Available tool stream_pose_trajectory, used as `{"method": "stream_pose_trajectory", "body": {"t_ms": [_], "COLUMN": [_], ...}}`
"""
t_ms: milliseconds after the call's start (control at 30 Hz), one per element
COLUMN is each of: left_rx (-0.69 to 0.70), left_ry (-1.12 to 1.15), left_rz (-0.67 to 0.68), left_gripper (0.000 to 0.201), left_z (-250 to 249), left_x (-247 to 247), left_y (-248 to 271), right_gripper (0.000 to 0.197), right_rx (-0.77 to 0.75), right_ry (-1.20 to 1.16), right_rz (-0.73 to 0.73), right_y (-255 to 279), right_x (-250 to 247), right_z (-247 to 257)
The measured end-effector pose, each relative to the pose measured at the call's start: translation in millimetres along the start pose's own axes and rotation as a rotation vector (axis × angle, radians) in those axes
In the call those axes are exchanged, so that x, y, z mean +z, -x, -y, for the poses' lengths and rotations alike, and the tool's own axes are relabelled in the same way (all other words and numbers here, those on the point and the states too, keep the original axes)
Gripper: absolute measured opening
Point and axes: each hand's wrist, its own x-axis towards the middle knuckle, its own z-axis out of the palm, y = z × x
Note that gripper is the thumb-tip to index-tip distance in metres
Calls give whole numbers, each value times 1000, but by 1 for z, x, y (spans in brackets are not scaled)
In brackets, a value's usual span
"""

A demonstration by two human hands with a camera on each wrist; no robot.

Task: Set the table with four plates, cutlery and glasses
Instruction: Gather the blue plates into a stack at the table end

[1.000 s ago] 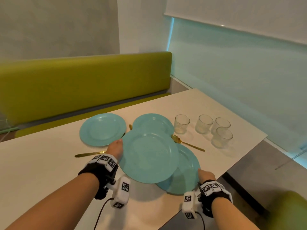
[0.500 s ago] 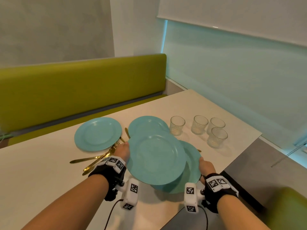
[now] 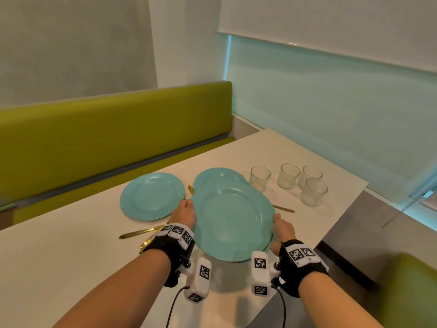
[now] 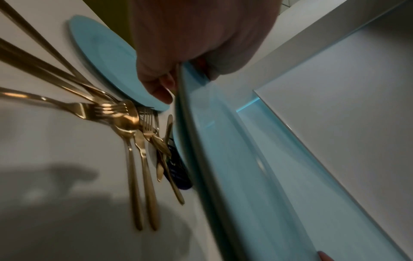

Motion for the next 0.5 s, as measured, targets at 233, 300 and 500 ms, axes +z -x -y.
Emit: {"method": "stream_pose_trajectory", "body": {"t_ms": [233,300,500], "left_rx": [56,41,-47], "left_ry": [45,59,143], "left_rz": [-16,5,67], "left_gripper": [36,35,41], "left_z": [25,30,45], "left_x": [-44,-56,-90], "left_y": [-7,-12,-57], "right_gripper": [42,39,29], "right_rx": [11,-37,-109], "right_ry": [-261,-214,-198], "right_rz": [88,107,95], "right_y": [33,39,23], "right_x": [51,65,83], "right_z": [-2,-2,17]}}
